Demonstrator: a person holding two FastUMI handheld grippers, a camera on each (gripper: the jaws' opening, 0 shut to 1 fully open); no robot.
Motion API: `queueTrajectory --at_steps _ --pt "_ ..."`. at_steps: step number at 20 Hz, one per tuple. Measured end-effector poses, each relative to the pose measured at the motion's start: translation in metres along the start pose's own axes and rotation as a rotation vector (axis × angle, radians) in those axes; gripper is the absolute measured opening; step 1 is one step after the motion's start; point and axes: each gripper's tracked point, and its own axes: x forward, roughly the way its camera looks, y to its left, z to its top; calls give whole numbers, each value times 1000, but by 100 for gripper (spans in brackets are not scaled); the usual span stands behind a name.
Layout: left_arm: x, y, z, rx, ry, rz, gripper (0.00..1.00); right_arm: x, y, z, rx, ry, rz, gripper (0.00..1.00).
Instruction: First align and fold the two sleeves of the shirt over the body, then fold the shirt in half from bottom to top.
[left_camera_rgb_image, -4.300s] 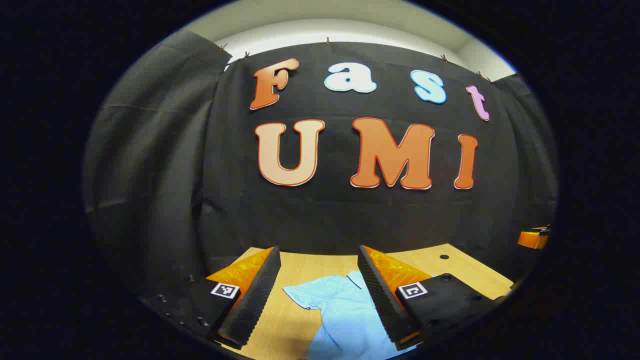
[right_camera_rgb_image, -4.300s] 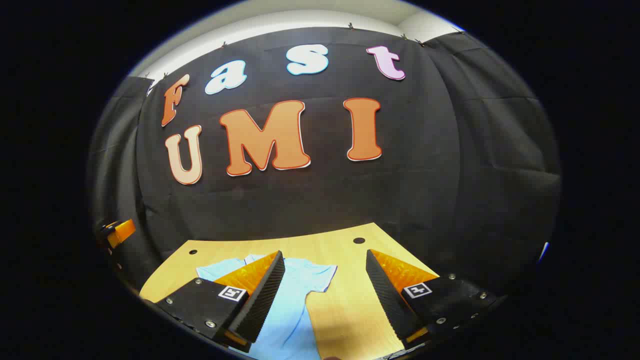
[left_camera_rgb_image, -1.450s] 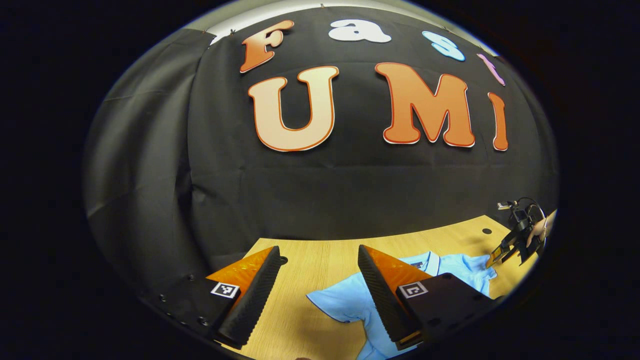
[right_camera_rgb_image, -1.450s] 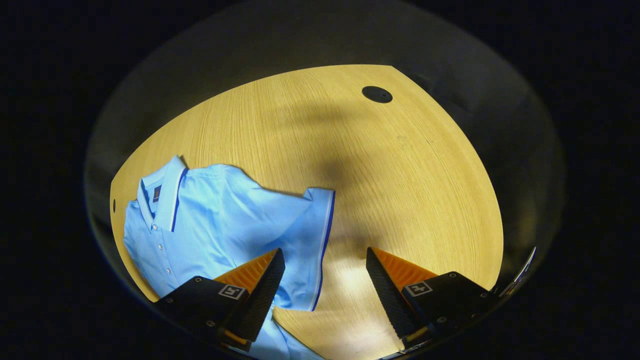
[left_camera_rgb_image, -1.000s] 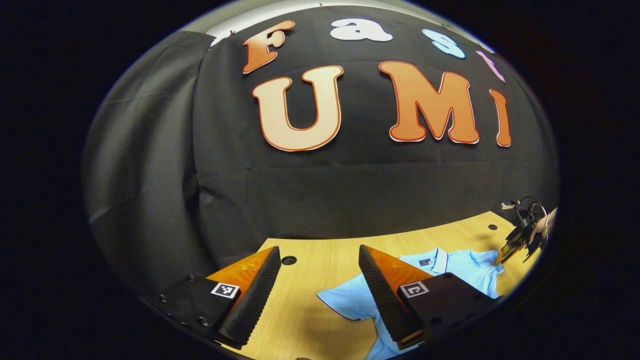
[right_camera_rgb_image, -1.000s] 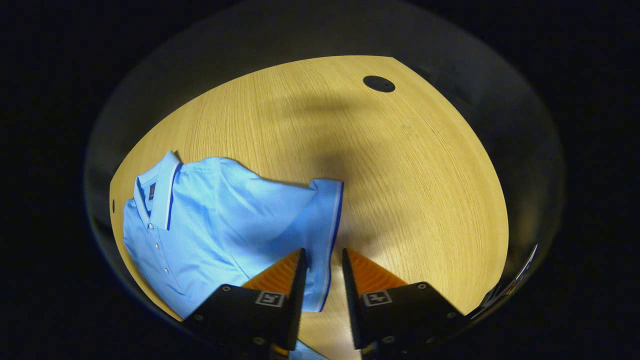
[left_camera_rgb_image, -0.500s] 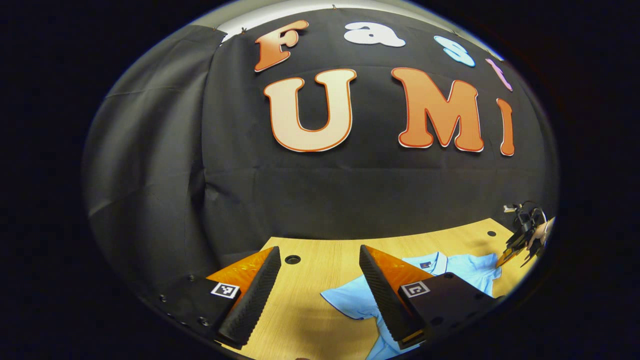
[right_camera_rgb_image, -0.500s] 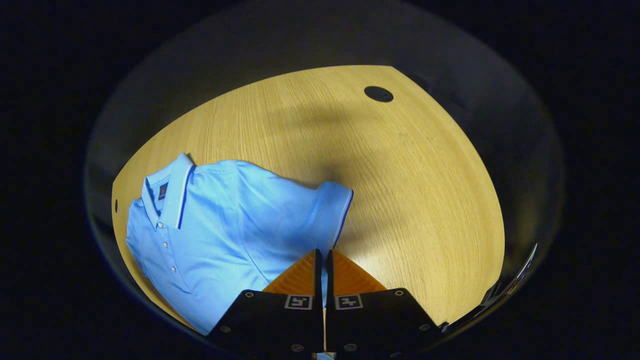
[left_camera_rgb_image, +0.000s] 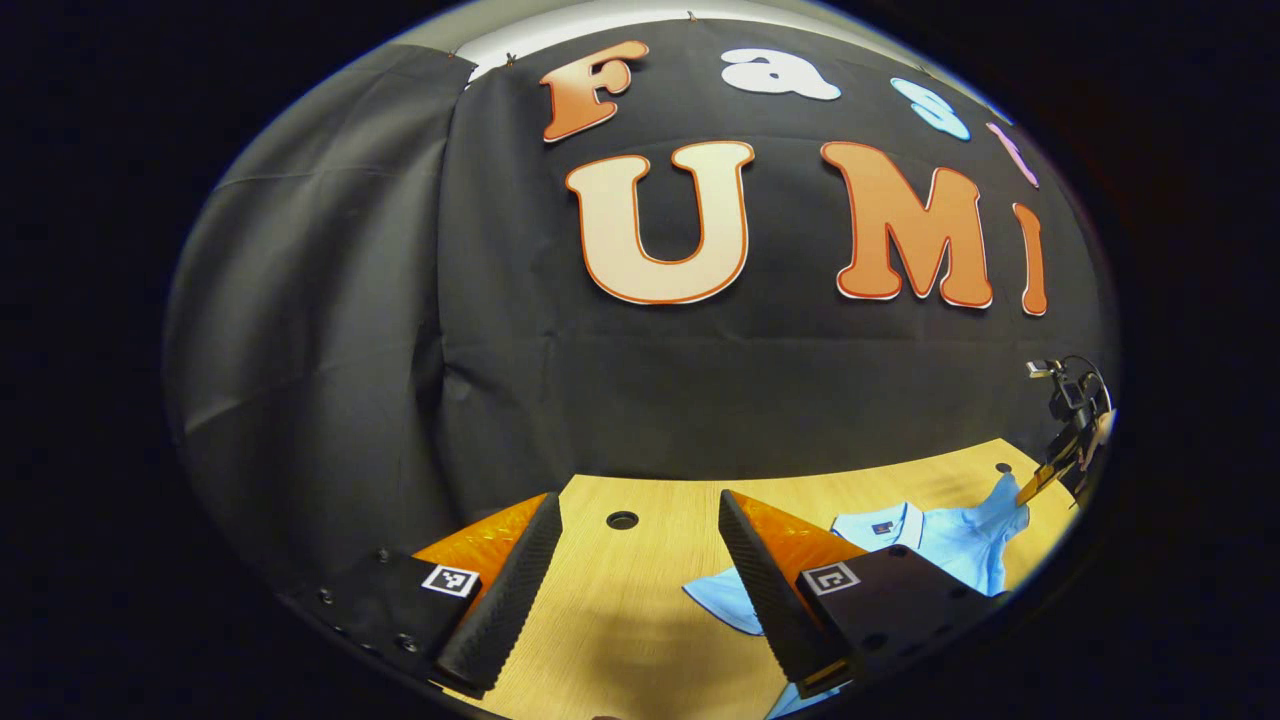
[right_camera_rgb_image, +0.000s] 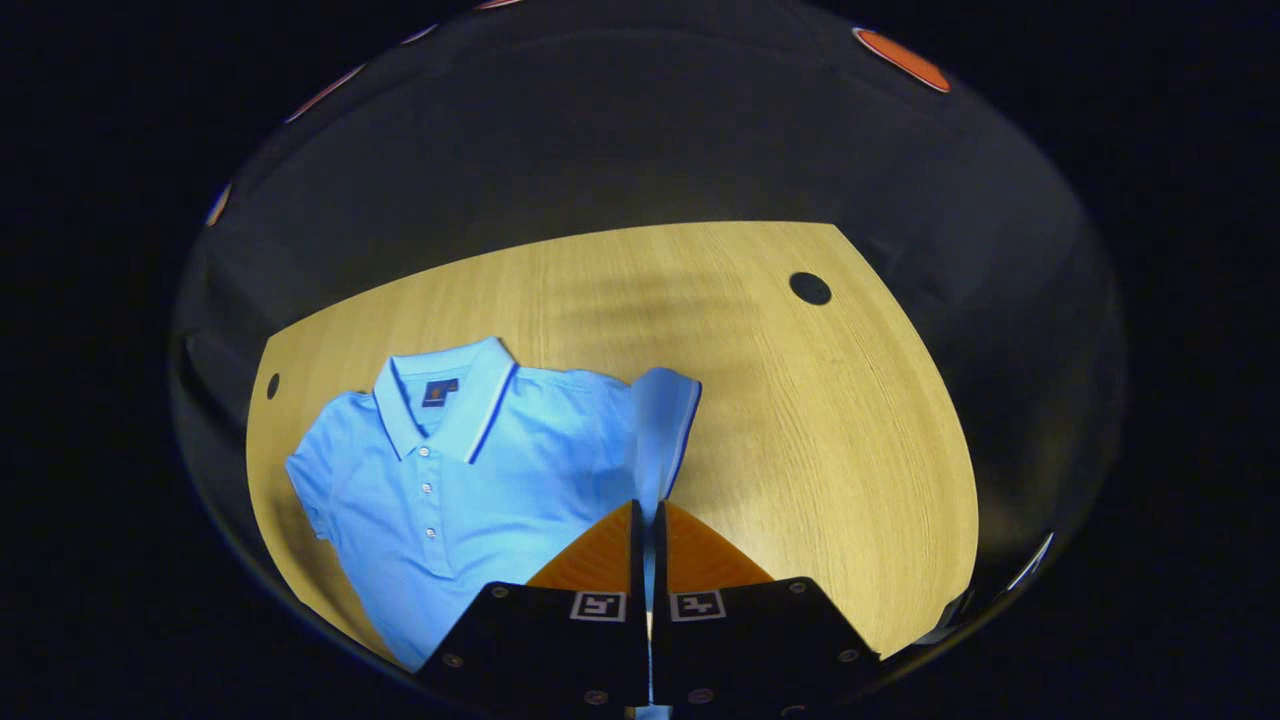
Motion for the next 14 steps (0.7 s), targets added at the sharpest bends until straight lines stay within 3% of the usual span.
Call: queueTrajectory --at_steps 8,14 --pt "1 23 -9 -8 17 5 100 -8 117 -17 -120 22 140 2" --pt "4 31 -21 -16 40 9 100 1 177 -37 -188 42 220 2"
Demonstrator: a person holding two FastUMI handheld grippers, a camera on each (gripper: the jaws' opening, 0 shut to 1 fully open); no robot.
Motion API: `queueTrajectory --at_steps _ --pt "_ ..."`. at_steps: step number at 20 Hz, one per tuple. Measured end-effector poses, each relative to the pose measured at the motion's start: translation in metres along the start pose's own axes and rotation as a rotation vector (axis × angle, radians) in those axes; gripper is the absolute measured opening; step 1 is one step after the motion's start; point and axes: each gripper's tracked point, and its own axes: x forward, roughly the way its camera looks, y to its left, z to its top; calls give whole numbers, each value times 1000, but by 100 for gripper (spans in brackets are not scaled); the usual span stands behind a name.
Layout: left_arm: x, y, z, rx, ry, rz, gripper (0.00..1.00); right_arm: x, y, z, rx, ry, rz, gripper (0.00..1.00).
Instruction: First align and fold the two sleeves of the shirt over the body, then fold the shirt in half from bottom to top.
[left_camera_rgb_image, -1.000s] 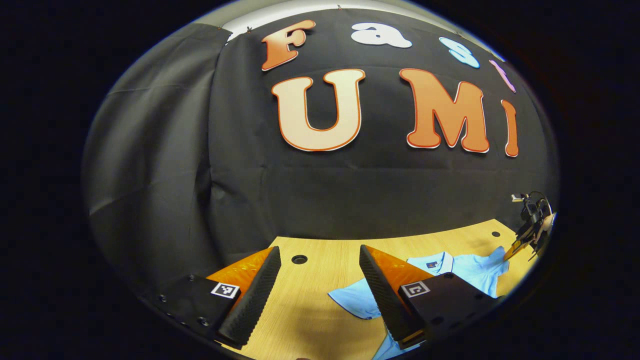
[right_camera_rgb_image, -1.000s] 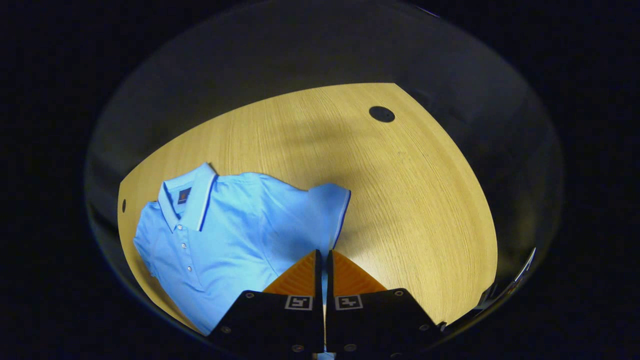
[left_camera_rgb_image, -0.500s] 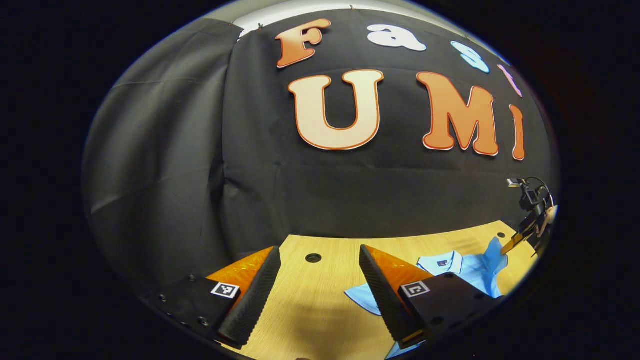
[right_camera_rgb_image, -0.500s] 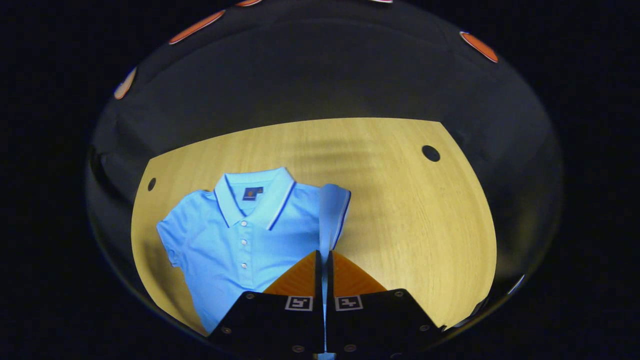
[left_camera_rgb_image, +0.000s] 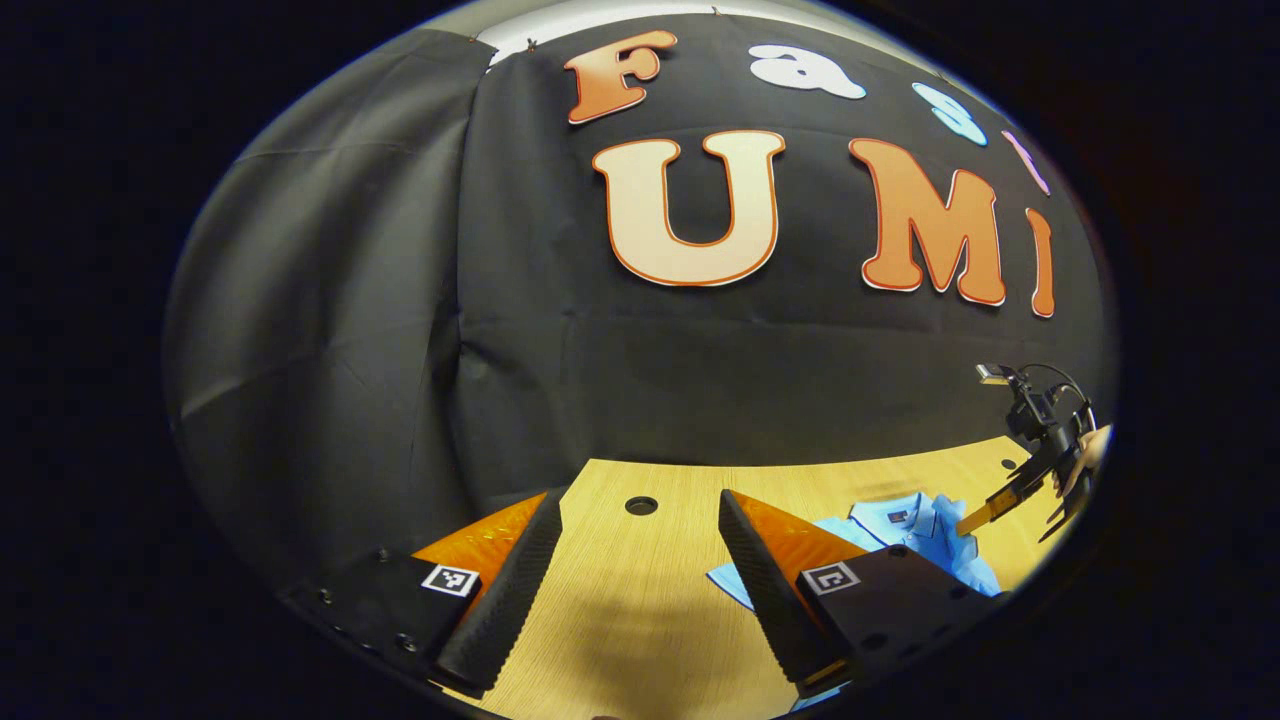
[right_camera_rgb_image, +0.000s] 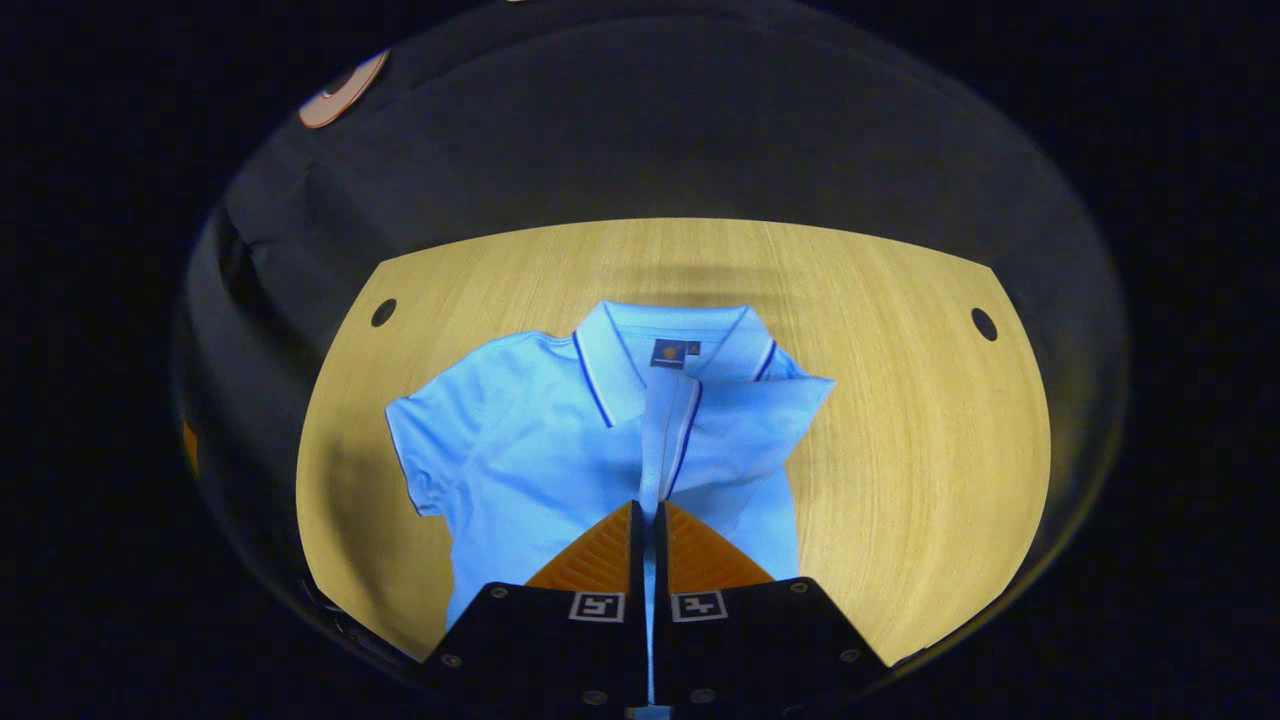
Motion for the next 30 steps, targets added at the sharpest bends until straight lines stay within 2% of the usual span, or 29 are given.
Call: queueTrajectory --at_steps 2,6,7,8,9,10,11,13,15,23,26,30 --pt "1 -1 -2 7 9 -2 100 5 12 -5 0 10 18 4" --pt "4 -13 -6 7 25 -26 100 4 34 -4 29 10 86 18" --pt "4 -15 -6 8 28 -30 100 4 37 -4 29 9 94 34" --pt "6 -18 -6 10 31 -31 100 3 38 -5 23 7 96 42" --pt "6 -19 -5 13 35 -34 100 2 35 -6 12 3 89 65" --pt "7 -21 -5 16 39 -35 100 1 33 -7 5 -3 82 67" --pt "9 -23 -6 18 45 -37 100 -1 30 -5 8 -14 78 86" --pt "11 -30 -9 21 64 -42 100 -6 28 -4 33 -28 80 98" --pt "17 -37 -13 22 99 -42 100 -13 23 1 50 -51 75 98" --pt "43 -85 -45 -38 306 -139 100 -51 -6 20 66 -166 52 98" --pt "67 -91 -59 -11 390 -124 100 -63 -12 19 84 -182 68 98" --pt "92 -105 -94 -47 541 -134 100 -70 -20 12 109 -177 87 98"
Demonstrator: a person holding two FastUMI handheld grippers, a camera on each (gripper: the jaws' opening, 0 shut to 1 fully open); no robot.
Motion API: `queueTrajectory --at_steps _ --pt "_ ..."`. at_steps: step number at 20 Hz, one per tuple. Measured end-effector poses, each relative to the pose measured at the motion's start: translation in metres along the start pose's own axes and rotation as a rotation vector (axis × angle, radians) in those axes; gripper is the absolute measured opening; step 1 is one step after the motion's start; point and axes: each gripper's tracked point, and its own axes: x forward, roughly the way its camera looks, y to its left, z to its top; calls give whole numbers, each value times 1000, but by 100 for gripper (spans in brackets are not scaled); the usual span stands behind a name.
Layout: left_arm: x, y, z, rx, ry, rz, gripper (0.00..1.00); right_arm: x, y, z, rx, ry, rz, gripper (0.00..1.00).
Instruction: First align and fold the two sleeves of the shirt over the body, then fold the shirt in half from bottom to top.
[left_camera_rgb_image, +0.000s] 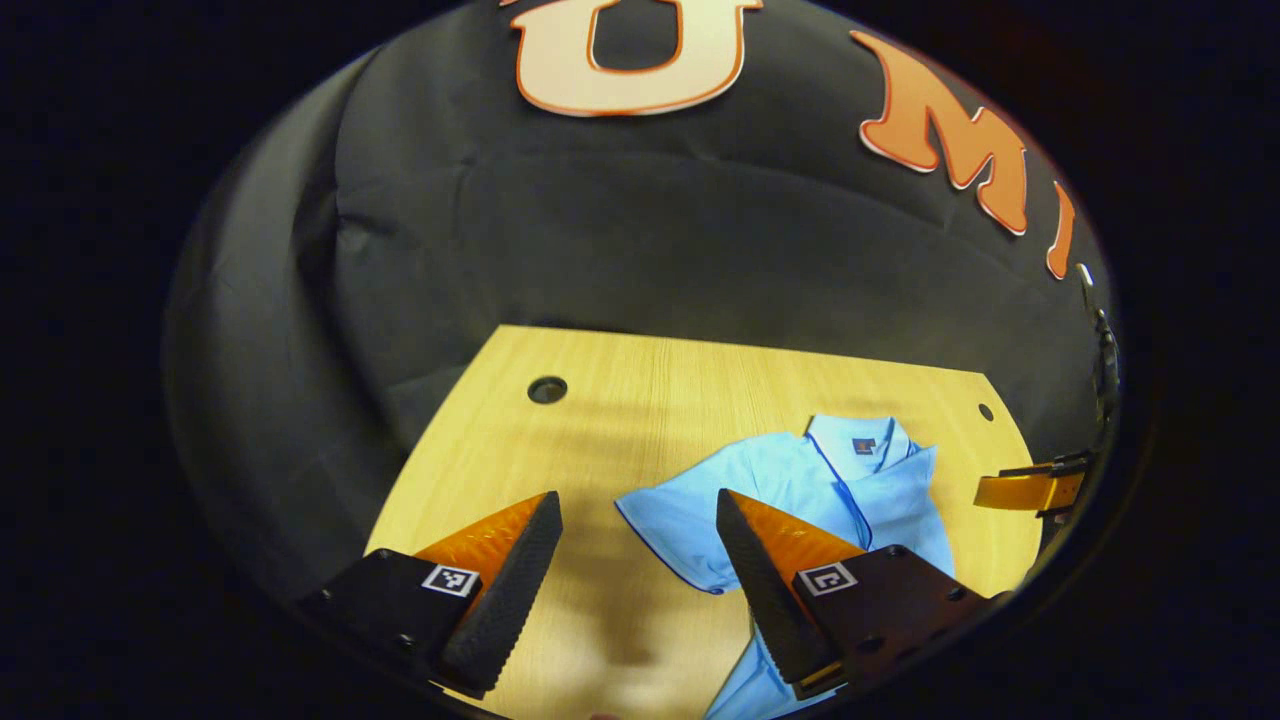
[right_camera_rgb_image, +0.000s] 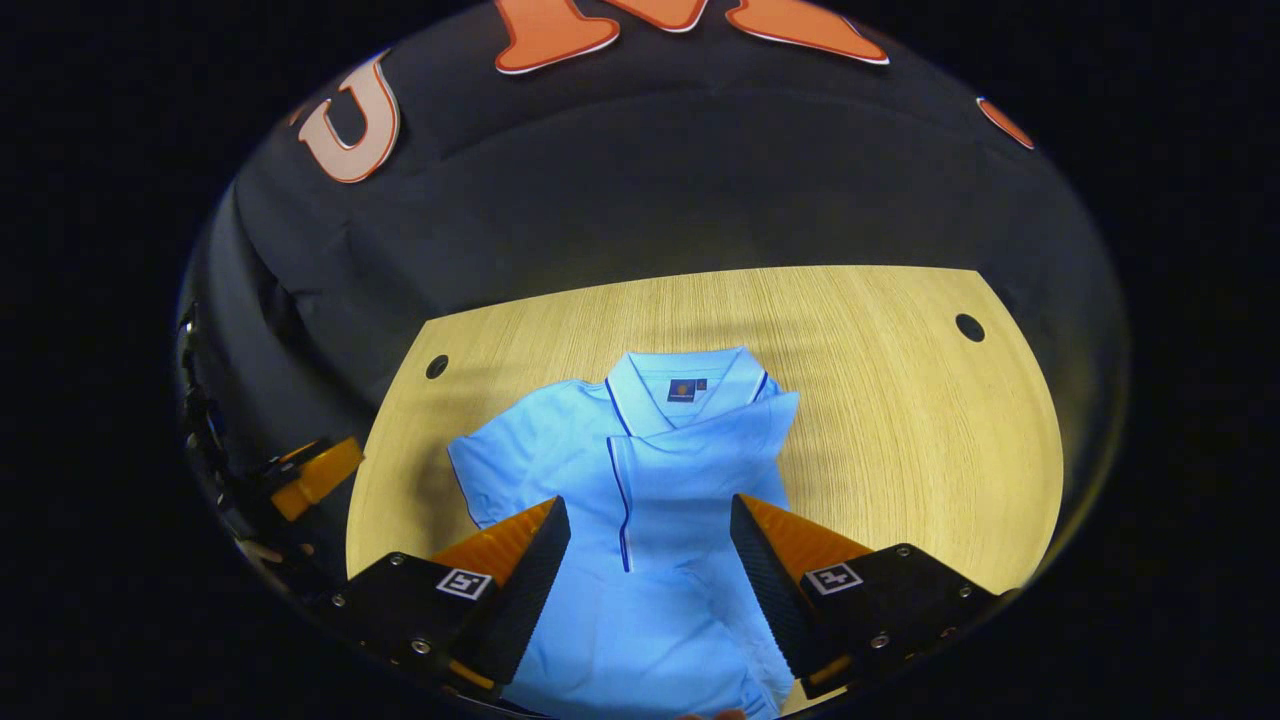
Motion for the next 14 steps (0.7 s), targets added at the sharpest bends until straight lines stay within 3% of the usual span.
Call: queueTrajectory --at_steps 9,14 --pt "72 -13 -69 -82 333 -15 100 -7 -36 -11 60 35 -17 98" --pt "94 -12 -93 -111 417 11 100 -7 -57 -17 78 47 -36 98"
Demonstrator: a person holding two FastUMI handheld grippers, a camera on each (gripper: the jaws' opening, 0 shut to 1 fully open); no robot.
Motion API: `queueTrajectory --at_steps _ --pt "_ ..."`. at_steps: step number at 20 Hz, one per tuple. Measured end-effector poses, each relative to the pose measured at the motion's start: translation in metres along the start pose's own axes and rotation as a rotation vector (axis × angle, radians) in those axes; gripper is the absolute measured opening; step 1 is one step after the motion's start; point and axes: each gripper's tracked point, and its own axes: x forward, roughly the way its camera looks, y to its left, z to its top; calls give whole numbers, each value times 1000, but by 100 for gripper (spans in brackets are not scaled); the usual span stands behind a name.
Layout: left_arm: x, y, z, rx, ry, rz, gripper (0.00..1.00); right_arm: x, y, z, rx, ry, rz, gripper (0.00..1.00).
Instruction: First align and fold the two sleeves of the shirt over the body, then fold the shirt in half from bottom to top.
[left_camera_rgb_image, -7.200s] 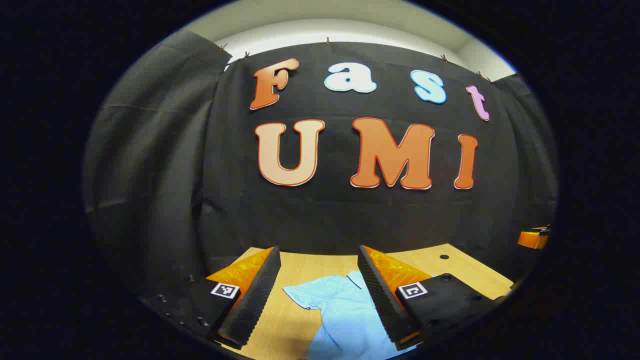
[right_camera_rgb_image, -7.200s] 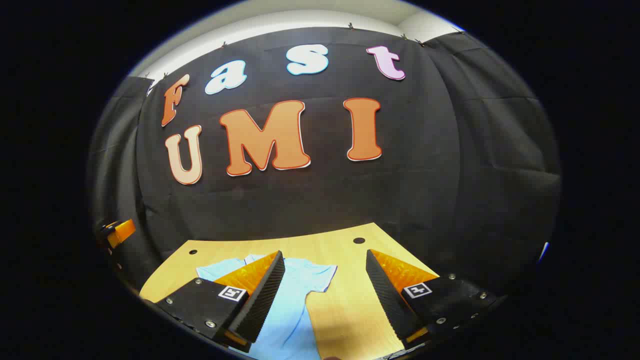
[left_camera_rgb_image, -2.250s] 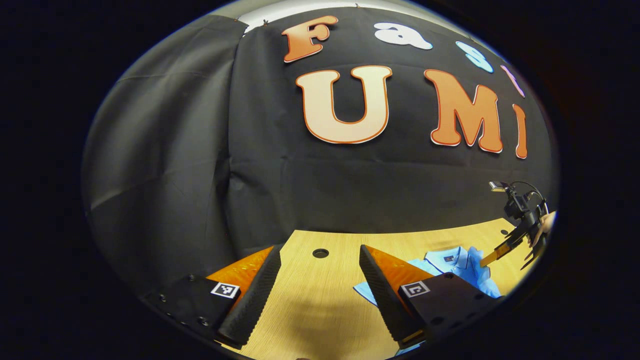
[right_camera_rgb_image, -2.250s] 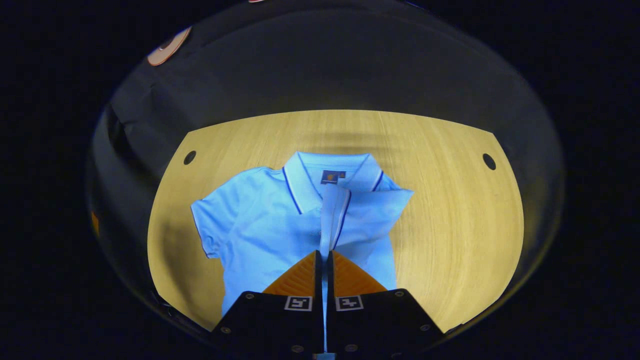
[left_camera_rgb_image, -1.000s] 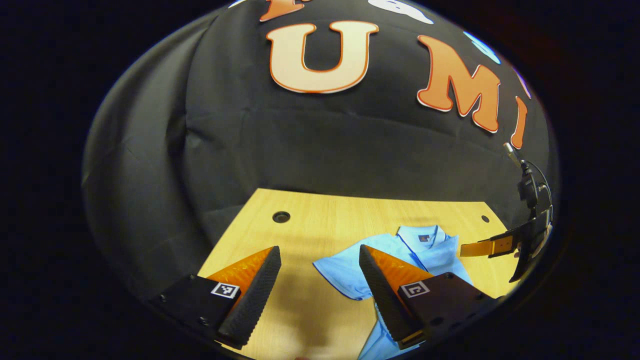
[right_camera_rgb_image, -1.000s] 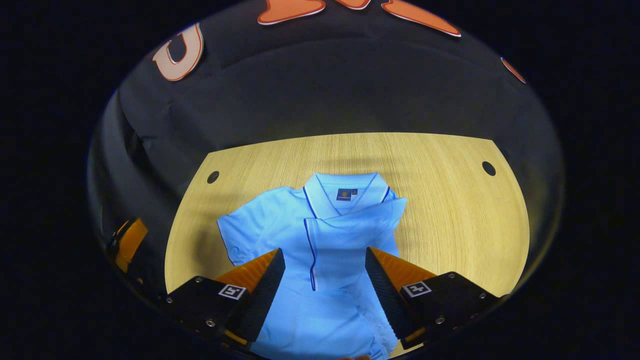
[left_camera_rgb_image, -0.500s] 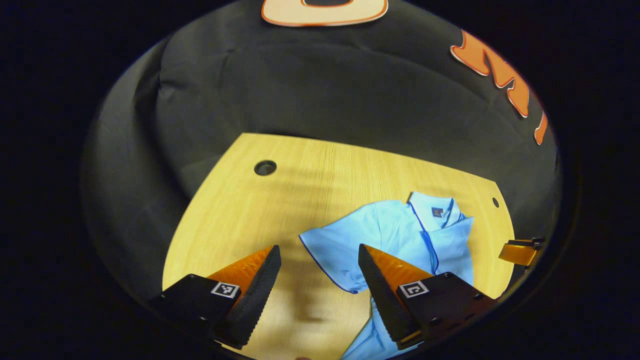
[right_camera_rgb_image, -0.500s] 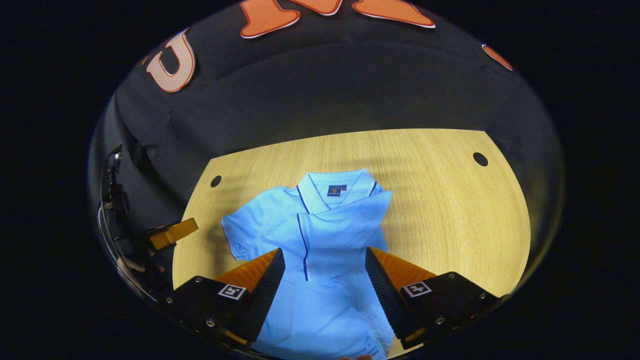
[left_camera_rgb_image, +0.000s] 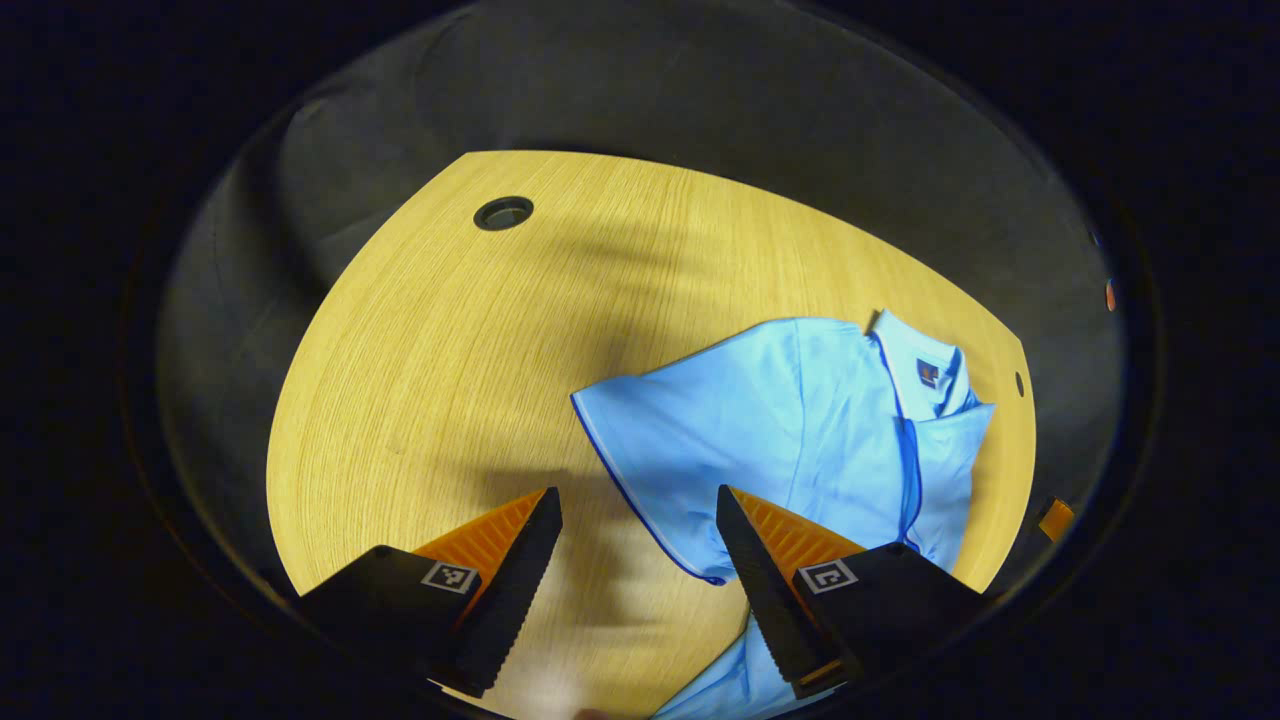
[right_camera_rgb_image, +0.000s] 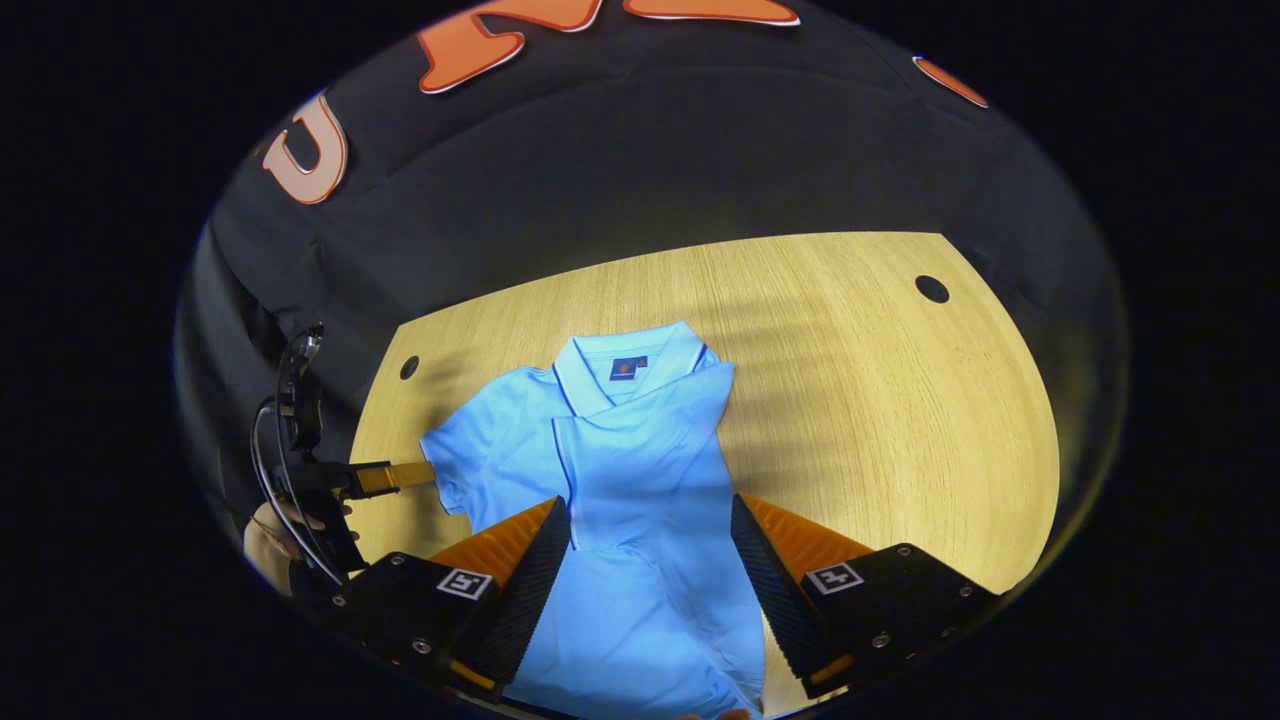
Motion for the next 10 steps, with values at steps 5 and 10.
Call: queueTrajectory --at_steps 5,10 --pt "13 2 -6 1 33 33 100 2 -9 -1 16 5 -3 99" --pt "17 11 -6 11 35 100 94 5 -11 -5 25 15 0 99"
